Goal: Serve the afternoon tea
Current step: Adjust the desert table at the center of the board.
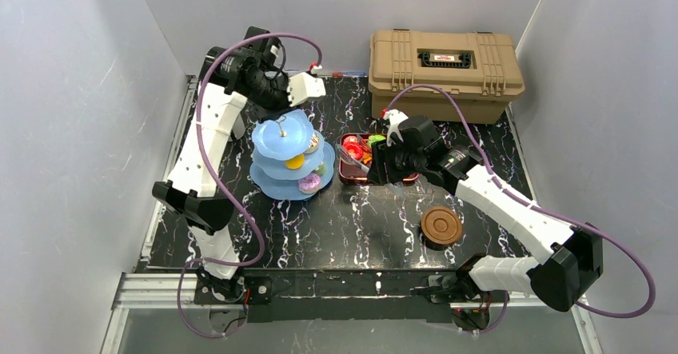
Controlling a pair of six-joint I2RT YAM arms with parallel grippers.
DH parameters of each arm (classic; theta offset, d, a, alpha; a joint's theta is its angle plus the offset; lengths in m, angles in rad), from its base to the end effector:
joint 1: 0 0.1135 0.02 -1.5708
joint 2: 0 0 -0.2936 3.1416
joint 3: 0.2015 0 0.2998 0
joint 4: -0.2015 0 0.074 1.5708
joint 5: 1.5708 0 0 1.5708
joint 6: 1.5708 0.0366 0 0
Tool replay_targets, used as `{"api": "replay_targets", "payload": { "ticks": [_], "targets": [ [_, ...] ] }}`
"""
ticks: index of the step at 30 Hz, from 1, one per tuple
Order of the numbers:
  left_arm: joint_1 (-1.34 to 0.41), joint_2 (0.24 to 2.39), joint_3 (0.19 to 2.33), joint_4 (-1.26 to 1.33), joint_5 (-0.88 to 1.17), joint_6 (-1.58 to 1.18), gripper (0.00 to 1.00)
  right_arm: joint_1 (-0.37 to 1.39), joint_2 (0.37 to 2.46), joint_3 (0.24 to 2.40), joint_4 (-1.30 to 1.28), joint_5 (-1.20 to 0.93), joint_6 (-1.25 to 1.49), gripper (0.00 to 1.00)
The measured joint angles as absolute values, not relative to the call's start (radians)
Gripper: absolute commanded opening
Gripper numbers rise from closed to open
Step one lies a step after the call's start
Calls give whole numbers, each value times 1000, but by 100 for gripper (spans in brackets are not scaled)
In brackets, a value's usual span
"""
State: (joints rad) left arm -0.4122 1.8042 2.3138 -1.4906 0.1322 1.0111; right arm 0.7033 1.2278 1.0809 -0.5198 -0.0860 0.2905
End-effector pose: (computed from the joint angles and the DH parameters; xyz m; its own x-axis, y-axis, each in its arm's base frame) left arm 0.3429 -0.1552 0.5032 -0.0108 0.9215 -0.3881 0.8918 0.1845 0.4132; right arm 0.2324 0.2012 0.3380 -0.6512 -0.1780 -0.7377 -0.5316 0.8008 0.2760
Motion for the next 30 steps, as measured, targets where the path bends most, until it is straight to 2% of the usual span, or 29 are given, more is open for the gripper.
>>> {"api": "replay_targets", "payload": {
  "ticks": [6,12,17,30],
  "targets": [
    [-390,1813,2374,-1490,163,850,13,702,1218,1066,-514,-87,294,1],
    [-387,1815,2392,-1490,164,751,4,702,1218,1064,-514,-89,298,1],
    [-381,1822,2404,-1490,168,666,1,702,1218,1064,-513,-89,302,1],
    [-368,1798,2376,-1483,191,487,0,702,1218,1064,-513,-90,311,1]
  ]
}}
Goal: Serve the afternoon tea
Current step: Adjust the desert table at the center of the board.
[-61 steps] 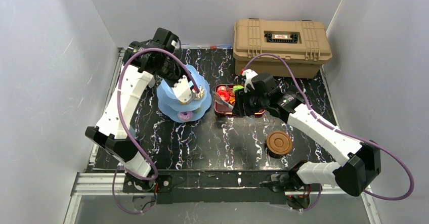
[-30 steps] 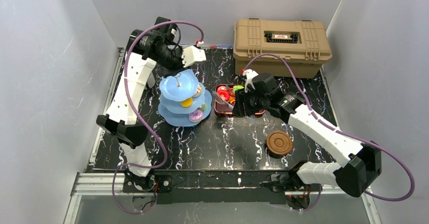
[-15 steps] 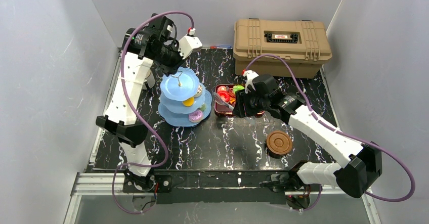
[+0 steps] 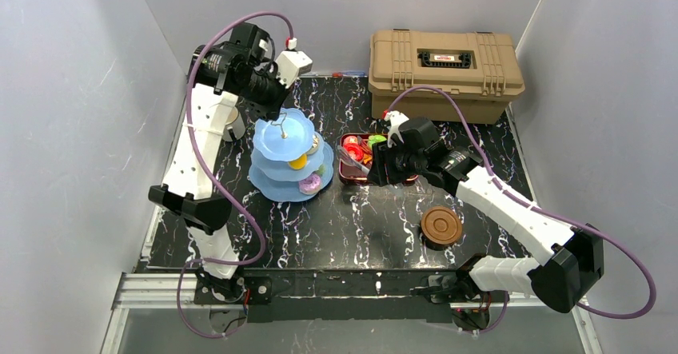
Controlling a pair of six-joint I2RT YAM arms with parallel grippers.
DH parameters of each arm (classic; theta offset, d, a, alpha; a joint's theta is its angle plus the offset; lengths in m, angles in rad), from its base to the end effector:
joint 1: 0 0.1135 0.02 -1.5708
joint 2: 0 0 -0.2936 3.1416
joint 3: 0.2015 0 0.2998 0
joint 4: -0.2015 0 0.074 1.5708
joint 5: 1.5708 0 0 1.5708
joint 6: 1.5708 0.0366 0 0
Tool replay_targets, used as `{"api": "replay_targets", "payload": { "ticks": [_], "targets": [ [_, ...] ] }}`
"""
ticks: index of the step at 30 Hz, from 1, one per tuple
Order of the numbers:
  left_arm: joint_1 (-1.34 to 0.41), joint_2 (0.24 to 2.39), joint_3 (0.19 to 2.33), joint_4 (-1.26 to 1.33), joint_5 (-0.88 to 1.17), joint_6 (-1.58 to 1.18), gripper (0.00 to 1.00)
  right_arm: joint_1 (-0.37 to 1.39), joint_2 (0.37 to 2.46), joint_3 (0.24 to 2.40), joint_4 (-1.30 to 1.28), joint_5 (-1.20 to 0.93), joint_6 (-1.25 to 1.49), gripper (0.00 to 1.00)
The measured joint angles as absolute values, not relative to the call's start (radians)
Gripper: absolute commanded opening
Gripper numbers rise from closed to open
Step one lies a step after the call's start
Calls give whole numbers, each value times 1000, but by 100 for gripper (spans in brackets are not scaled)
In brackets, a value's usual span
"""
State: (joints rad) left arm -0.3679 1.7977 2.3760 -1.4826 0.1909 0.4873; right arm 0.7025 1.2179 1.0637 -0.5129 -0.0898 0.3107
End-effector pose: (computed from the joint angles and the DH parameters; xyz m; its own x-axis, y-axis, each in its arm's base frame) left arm 0.3401 -0.1385 0.5240 -0.4314 0.6590 -0.6161 0.7522 0.6398 0.1577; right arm 0.2305 0.1994 0.3348 -0.6628 -0.1621 -0.7310 -0.5195 0.8026 0.2930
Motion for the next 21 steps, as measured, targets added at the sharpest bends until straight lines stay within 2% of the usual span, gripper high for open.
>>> {"api": "replay_targets", "payload": {
  "ticks": [7,14,15,16,21],
  "targets": [
    [-366,1808,2449,-1489,191,436,0,702,1218,1063,-512,-93,312,1],
    [-364,1789,2413,-1478,191,340,0,702,1218,1042,-495,-103,318,1],
    [-361,1777,2386,-1467,191,318,15,702,1218,1039,-495,-105,319,1],
    [-358,1766,2362,-1458,191,298,0,702,1218,1035,-494,-107,319,1],
    [-331,1652,2175,-1352,184,180,0,702,1217,1031,-494,-109,324,1]
  ]
}}
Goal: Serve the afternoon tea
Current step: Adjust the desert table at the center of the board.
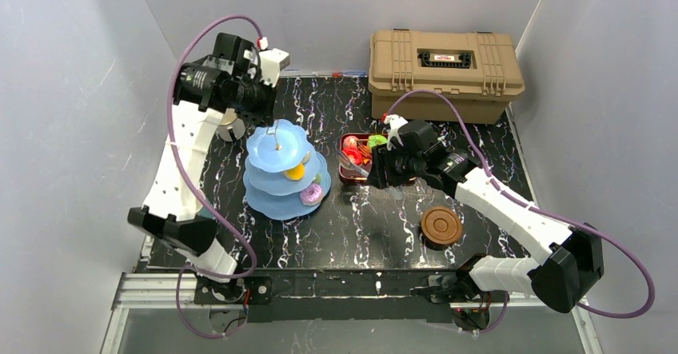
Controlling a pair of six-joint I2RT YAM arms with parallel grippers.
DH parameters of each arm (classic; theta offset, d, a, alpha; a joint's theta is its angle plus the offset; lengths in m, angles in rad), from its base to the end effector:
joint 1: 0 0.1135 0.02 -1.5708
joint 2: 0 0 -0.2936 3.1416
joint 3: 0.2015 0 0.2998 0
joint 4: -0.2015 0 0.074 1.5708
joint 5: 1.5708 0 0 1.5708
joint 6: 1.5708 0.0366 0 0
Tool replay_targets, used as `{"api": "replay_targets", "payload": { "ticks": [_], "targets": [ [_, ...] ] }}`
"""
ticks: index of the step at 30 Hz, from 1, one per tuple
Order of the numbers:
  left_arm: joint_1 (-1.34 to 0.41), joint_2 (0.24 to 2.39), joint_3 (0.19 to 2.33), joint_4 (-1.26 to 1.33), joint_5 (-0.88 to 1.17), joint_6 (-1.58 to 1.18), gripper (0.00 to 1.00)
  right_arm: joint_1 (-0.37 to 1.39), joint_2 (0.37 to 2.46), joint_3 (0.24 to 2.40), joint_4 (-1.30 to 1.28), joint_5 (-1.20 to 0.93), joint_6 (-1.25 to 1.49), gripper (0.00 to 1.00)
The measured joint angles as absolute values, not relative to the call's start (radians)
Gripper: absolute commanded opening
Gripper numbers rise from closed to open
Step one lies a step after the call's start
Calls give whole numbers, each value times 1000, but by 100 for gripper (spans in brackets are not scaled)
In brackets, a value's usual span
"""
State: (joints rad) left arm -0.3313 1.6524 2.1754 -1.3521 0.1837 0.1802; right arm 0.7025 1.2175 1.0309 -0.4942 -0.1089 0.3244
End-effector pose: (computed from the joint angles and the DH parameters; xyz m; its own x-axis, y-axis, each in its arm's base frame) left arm 0.3219 -0.1178 0.5237 -0.6077 0.3954 -0.6887 0.5544 0.8322 -0.0114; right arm 0.2294 0.1994 0.3240 -0.6806 -0.1610 -0.7147 -0.5168 0.7970 0.3125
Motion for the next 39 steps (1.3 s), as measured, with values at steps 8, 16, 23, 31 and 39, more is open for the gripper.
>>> {"api": "replay_targets", "payload": {
  "ticks": [8,16,23,31,39],
  "targets": [
    [-327,1491,1988,-1225,168,57,6,704,1201,1017,-489,-121,344,1],
    [-327,1434,1931,-1143,171,37,37,835,1162,967,-470,-100,416,1],
    [-327,1360,1853,-1103,168,36,66,1050,1160,950,-459,-31,499,1],
    [-327,1338,1895,-1093,163,33,98,1214,1170,950,-455,30,577,1],
    [-327,1317,1920,-1107,147,38,98,1293,1250,943,-382,69,612,1]
  ]
}}
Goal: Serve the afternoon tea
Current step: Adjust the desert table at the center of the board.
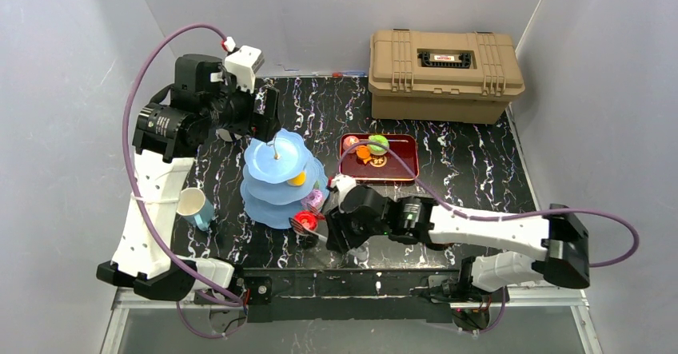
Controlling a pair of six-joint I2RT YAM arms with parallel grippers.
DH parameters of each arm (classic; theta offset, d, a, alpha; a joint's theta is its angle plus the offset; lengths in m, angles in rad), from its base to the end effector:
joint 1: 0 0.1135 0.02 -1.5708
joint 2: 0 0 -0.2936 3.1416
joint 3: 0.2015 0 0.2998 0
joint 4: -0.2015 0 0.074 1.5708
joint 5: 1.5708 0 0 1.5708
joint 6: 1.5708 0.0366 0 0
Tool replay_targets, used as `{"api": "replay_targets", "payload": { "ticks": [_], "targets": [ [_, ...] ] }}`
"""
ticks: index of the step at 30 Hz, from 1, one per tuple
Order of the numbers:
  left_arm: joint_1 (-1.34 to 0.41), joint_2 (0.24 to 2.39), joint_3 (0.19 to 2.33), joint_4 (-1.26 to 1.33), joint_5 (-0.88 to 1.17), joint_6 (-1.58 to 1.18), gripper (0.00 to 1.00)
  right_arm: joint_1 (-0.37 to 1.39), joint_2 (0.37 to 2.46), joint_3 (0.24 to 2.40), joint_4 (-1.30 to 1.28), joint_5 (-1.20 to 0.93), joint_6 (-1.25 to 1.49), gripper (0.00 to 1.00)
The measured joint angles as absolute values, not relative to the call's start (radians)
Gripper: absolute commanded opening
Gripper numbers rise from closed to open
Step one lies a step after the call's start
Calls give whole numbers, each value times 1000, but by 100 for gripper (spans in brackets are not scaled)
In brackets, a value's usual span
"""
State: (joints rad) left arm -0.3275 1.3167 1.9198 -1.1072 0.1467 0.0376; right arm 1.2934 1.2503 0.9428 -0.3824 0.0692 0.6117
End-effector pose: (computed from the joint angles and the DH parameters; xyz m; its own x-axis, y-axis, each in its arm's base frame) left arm 0.2355 -0.0857 0.5605 -0.4405 0.1889 -0.8776 0.4563 0.8890 -0.0376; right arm 0.0876 0.2983 0.2901 -0.6853 -0.3148 -0.6567 -0.6734 0.6172 0.4069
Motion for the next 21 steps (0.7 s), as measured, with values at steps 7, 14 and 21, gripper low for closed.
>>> {"api": "replay_targets", "payload": {
  "ticks": [7,14,21],
  "targets": [
    [-327,1297,1869,-1114,219,86,98,1317,1396,946,-292,113,591,1],
    [-321,1262,1761,-1101,316,169,98,1320,1427,956,-199,171,567,1],
    [-310,1260,1734,-1096,350,211,98,1320,1485,971,-146,197,557,2]
  ]
}}
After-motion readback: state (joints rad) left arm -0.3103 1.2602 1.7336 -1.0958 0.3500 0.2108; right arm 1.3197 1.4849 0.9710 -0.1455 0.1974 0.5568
